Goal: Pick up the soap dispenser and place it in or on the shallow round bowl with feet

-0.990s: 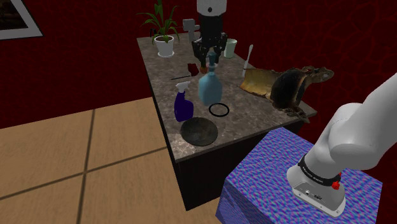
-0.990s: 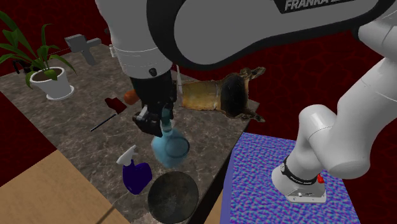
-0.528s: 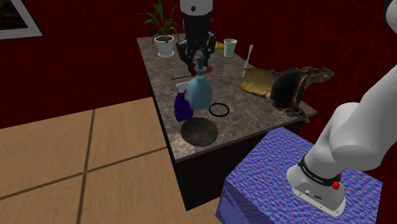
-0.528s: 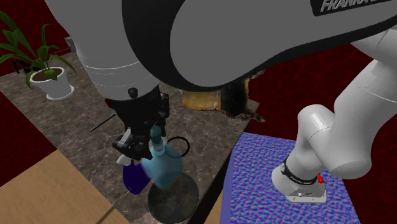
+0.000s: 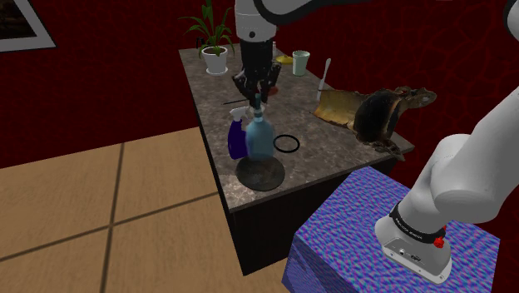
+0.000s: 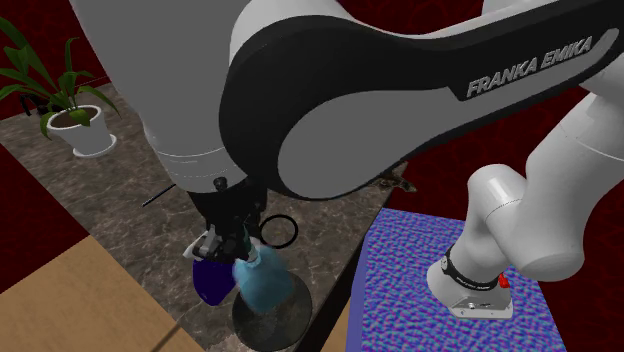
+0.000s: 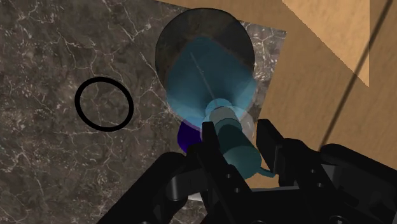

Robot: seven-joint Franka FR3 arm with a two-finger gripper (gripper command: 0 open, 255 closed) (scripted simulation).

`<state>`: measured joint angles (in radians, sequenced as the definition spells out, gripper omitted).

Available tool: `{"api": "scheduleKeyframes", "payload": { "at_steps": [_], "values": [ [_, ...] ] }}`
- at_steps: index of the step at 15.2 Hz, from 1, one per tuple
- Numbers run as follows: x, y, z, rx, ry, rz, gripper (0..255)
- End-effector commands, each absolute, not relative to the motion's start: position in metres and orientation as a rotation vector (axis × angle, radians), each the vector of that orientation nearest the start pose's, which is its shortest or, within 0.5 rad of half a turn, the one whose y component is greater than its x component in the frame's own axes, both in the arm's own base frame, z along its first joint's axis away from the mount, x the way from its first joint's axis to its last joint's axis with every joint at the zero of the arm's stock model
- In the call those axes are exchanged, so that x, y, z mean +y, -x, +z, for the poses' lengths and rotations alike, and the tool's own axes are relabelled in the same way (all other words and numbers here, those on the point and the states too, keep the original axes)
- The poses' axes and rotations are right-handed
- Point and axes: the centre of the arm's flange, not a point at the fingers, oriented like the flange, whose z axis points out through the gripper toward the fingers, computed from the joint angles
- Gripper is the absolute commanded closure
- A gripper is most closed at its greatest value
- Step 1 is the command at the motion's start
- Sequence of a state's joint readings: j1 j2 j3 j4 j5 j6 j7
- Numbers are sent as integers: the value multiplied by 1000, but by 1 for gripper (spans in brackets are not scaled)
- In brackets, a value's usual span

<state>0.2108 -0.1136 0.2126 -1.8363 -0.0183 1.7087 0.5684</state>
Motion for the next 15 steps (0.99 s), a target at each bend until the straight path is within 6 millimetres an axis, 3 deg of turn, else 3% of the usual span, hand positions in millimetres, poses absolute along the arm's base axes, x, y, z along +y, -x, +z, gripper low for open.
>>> {"api": "scheduleKeyframes", "payload": {
  "at_steps": [1, 15],
  "values": [
    [218, -477, 560, 229, 3178, -10, 255],
    [218, -477, 486, 229, 3178, -10, 255]
  ]
}}
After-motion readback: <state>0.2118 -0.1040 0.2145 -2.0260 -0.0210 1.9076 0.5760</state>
